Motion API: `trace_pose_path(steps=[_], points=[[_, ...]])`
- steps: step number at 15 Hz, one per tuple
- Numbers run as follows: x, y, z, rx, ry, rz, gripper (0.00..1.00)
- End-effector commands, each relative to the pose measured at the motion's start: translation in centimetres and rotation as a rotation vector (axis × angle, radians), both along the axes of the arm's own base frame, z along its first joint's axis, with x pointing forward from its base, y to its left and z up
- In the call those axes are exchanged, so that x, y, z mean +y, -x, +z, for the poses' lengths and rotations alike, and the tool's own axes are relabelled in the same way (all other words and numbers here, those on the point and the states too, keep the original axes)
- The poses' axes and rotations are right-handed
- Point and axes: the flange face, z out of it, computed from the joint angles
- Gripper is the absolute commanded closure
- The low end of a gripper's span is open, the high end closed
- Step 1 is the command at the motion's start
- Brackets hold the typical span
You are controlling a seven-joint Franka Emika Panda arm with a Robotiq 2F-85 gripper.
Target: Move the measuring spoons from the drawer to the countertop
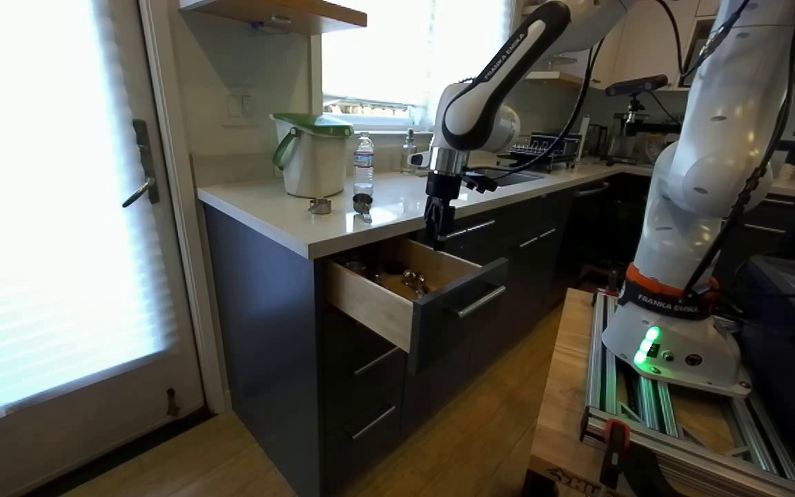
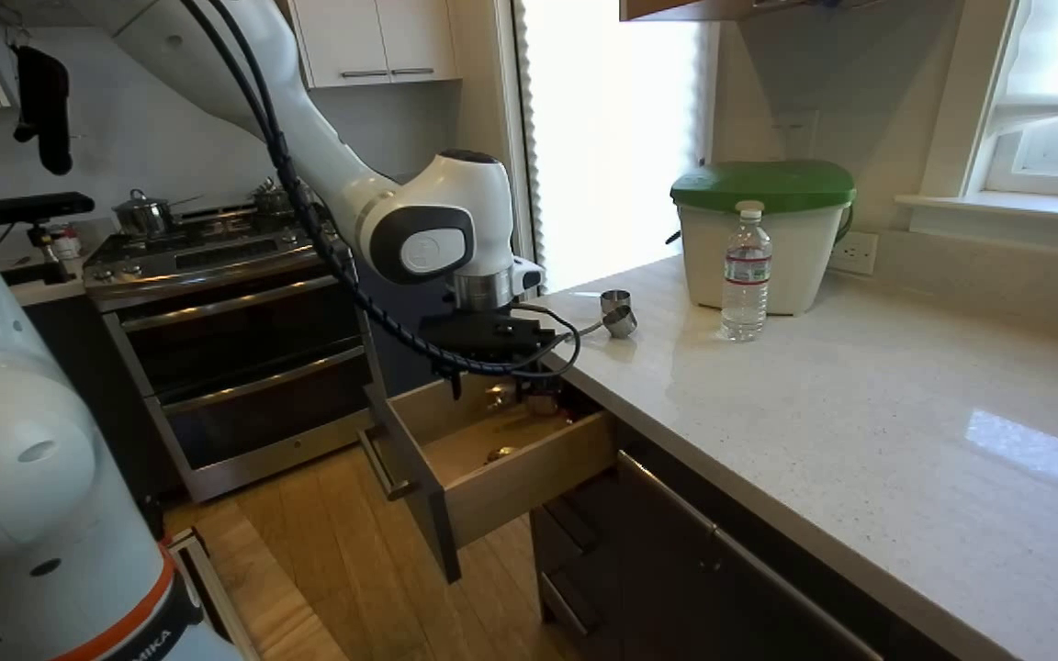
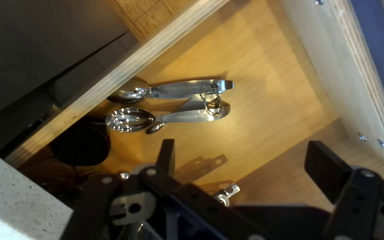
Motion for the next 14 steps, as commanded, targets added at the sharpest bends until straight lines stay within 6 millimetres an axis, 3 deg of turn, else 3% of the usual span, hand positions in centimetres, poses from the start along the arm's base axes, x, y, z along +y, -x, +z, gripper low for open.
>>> trace_pose_path(steps=[1,7,11,14], points=[[0.3,-0.7,-2.6,0.005,0.014,0.04,0.0],[-0.1,-1.3,-6.6,0.008,0.047,0.045,0.01],[-0.2,-1.8,-8.7,-0.007,0.061,0.045,0.4],[-0.3,-2.0,-9.8,-0.008,0.062,0.05,0.63]])
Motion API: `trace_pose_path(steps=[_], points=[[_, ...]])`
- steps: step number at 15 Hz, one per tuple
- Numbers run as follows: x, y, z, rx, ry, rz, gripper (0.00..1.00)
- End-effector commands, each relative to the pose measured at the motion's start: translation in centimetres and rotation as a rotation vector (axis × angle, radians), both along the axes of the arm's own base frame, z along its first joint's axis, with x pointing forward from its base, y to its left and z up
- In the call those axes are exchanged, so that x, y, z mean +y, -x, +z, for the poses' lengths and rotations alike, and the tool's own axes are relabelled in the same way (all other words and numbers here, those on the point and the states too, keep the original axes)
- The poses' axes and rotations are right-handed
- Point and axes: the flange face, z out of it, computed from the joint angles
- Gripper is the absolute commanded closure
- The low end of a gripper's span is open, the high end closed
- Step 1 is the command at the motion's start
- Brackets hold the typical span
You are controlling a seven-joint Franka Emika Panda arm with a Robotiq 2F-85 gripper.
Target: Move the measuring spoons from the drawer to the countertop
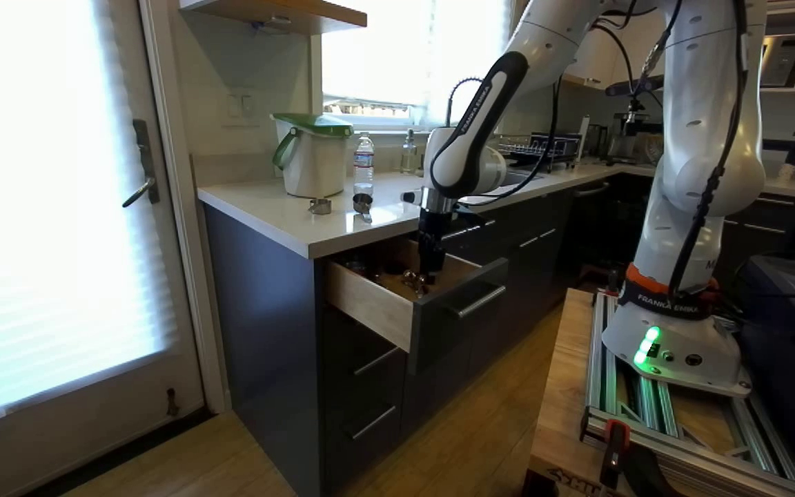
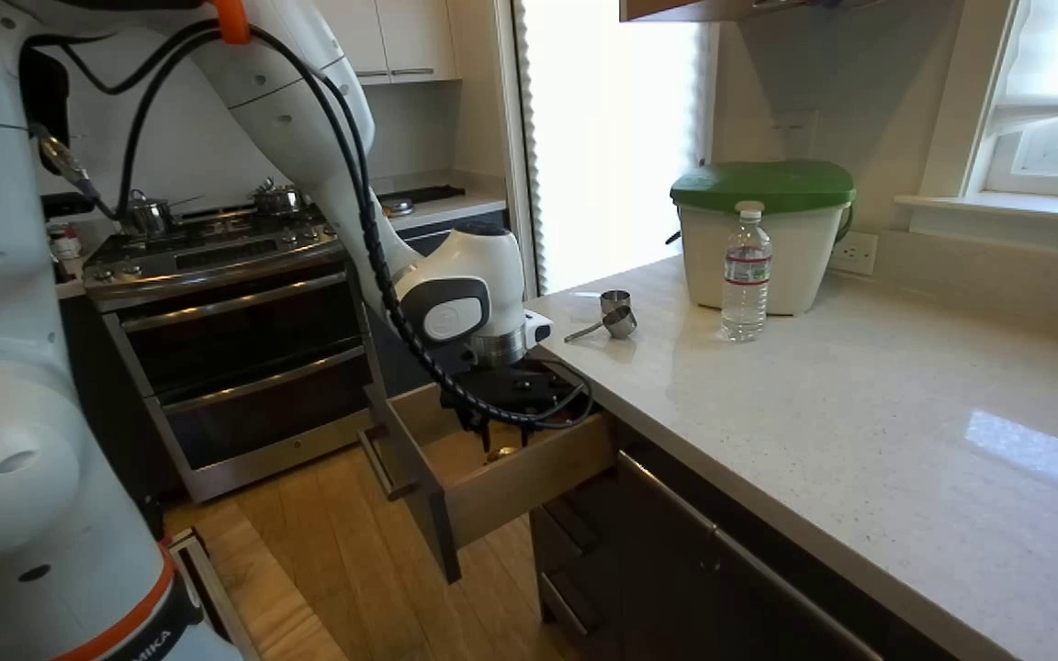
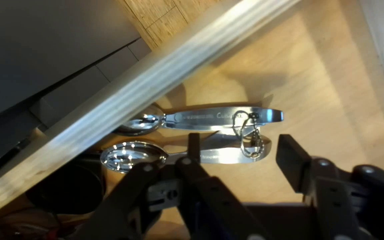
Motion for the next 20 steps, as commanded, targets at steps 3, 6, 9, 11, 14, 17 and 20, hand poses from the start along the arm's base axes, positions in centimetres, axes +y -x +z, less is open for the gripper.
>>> trace_pose_path(steps=[3,6,9,11,14,17,20], points=[[-0.1,-0.9,-2.1,-0.022,0.01,0.037,0.76],[0.0,-1.1,-2.6,-0.017,0.012,0.055,0.87],[0.2,-1.2,-2.6,-0.015,0.012,0.072,1.0],[0.2,-1.3,-1.9,-0.021,0.012,0.069,0.99],[0.0,-1.4,-0.3,-0.04,0.019,0.058,0.99],[-0.5,-1.1,2.1,-0.069,0.03,0.03,0.99],[-0.7,-0.8,4.0,-0.081,0.04,0.003,0.99]])
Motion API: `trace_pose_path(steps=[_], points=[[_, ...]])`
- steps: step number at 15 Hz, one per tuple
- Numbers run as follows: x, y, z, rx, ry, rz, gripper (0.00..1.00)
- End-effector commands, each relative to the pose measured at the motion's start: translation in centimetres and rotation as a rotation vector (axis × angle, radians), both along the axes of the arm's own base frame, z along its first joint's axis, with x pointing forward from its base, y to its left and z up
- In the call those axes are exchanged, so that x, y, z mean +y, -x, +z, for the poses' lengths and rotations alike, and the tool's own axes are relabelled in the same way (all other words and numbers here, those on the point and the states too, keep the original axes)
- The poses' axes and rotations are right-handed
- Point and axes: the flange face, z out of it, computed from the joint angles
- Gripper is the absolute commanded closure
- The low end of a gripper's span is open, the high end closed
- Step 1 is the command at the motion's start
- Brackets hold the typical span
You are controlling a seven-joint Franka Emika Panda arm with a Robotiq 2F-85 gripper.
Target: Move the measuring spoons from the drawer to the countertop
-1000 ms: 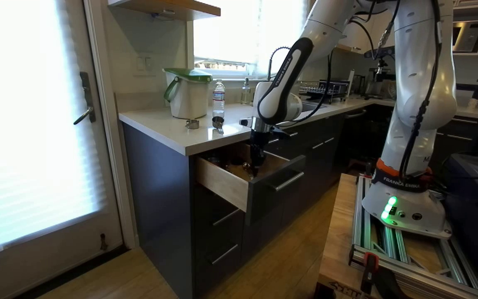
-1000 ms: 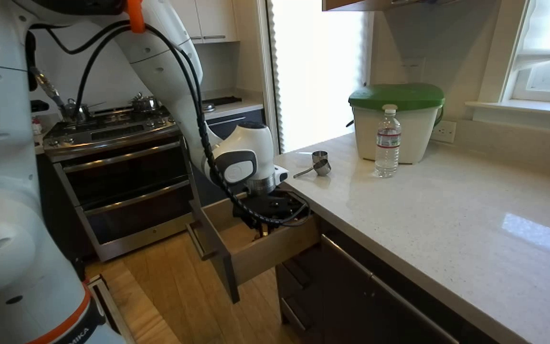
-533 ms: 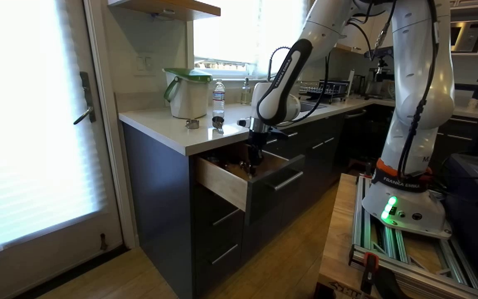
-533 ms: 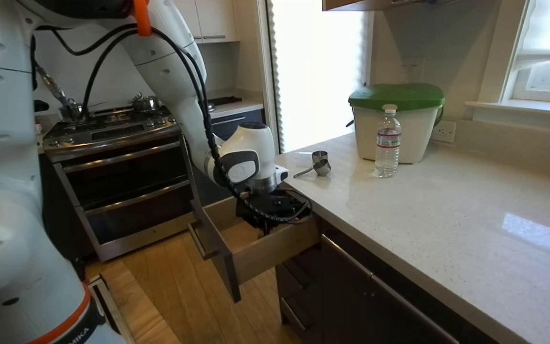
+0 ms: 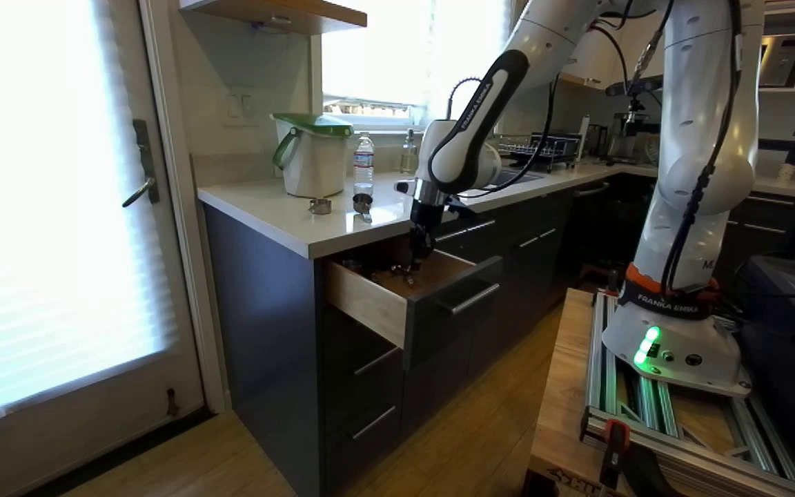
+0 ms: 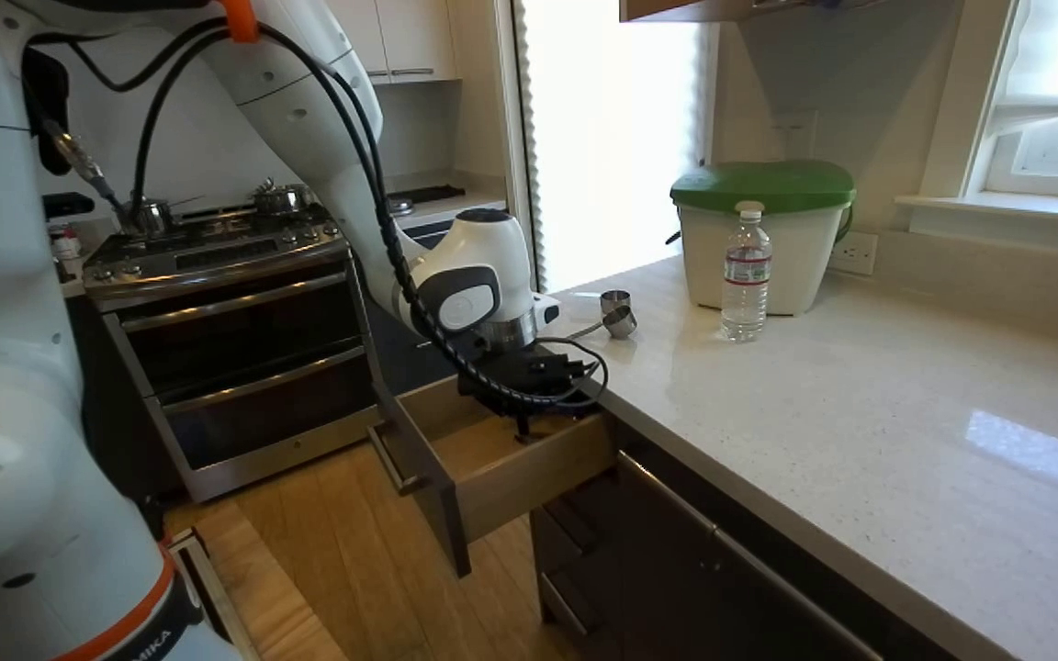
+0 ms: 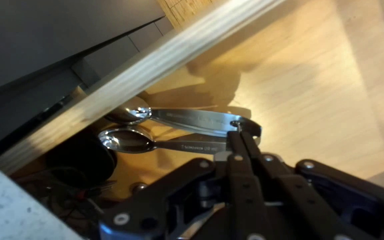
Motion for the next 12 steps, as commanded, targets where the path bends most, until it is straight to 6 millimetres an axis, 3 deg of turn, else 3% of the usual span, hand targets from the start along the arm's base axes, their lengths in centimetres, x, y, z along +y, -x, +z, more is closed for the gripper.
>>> trace_pose_path(steps=[1,8,12], points=[[-0.5,1.5,2.6,0.005,0.019,-0.04,0.99],[-1.7,2.8,7.2,-0.045,0.037,-0.091,0.99],[-2.1,2.9,11.1,-0.118,0.048,-0.106,0.99]])
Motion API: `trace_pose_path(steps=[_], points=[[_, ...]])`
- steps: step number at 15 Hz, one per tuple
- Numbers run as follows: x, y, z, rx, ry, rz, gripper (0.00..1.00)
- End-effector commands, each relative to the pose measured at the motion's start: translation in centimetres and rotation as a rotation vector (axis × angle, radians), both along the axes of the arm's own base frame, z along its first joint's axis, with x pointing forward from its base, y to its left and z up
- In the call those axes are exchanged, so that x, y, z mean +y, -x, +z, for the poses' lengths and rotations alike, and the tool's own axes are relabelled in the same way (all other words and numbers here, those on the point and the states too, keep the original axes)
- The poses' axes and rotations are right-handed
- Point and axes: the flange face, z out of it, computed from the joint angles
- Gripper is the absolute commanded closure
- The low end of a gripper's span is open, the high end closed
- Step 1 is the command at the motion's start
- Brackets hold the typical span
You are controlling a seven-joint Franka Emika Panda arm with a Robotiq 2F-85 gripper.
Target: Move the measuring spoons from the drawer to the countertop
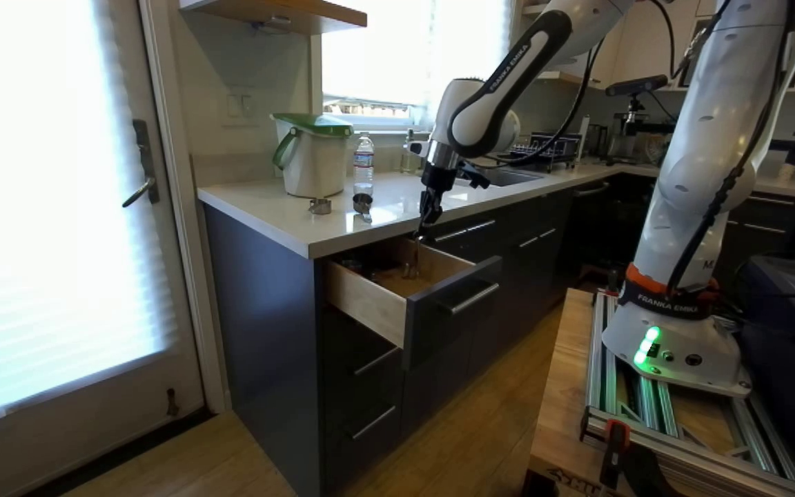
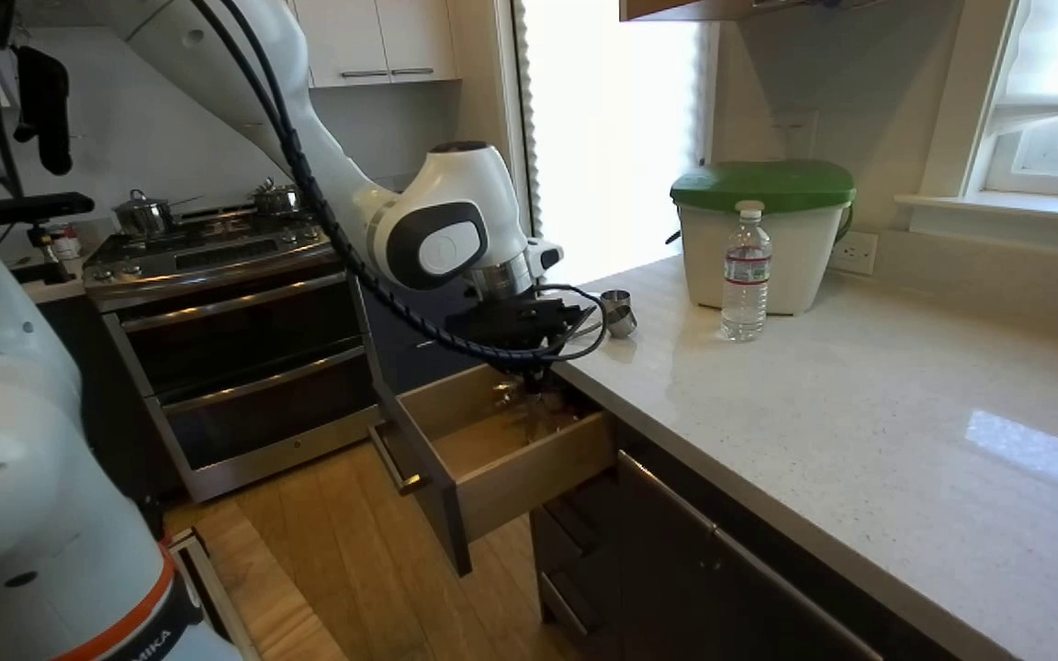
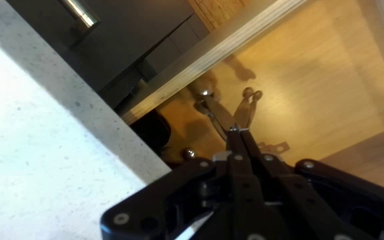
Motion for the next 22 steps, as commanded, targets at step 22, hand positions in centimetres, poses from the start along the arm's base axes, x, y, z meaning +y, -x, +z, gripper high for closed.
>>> trace_pose_path(steps=[22], points=[[-0.9,0.0,14.3,-0.253,0.045,-0.113,0.98]])
